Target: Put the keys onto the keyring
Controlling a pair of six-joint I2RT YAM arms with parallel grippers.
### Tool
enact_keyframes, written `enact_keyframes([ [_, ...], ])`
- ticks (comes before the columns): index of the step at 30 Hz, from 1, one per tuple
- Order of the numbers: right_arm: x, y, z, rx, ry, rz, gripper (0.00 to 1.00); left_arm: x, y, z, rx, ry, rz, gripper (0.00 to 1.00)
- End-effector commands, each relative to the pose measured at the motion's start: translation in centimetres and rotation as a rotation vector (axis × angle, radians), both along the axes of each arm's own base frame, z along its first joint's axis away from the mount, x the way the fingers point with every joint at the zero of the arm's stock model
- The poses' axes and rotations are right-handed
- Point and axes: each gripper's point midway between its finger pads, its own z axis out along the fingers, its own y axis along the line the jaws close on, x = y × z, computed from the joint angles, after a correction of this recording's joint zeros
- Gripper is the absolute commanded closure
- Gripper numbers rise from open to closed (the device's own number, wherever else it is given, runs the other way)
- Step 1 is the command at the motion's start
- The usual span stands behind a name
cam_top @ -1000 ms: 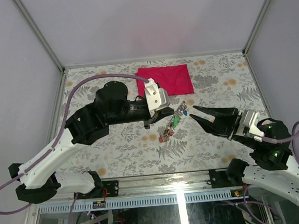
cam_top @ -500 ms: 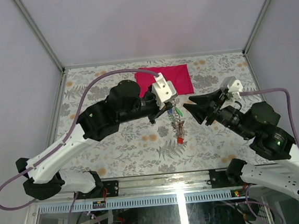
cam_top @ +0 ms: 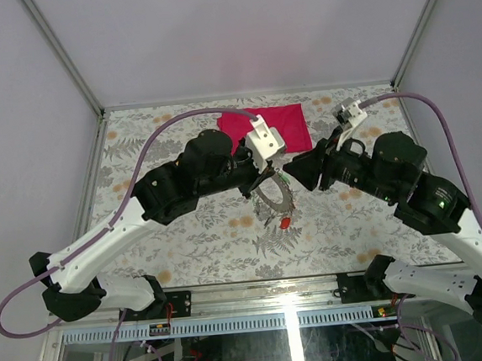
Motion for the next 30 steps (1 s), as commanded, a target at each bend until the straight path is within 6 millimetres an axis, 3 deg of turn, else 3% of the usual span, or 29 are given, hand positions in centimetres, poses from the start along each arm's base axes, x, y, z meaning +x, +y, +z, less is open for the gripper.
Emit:
enact_keyframes([
  [1,0.1,0.0,1.0,0.058,0.077,0.059,0.53,0.9,0.5,1.8,-0.079,-0.014,0.048,1.0],
  [7,1.6,-1.0,0.0,0.155,0.183,0.14,0.54,1.4,0.7,1.4,-0.079,0.005,0.057,1.0],
  [16,2.2,-0.2,-1.5,0.156,0.218,0.181,0.62,1.9,0.5,1.4,-0.081,0.016,0.064,1.0],
  [30,2.6,1.2,-2.9,0.17,0.262,0.186,0.63,1.9,0.1,1.3,-0.082,0.027,0.052,1.0],
])
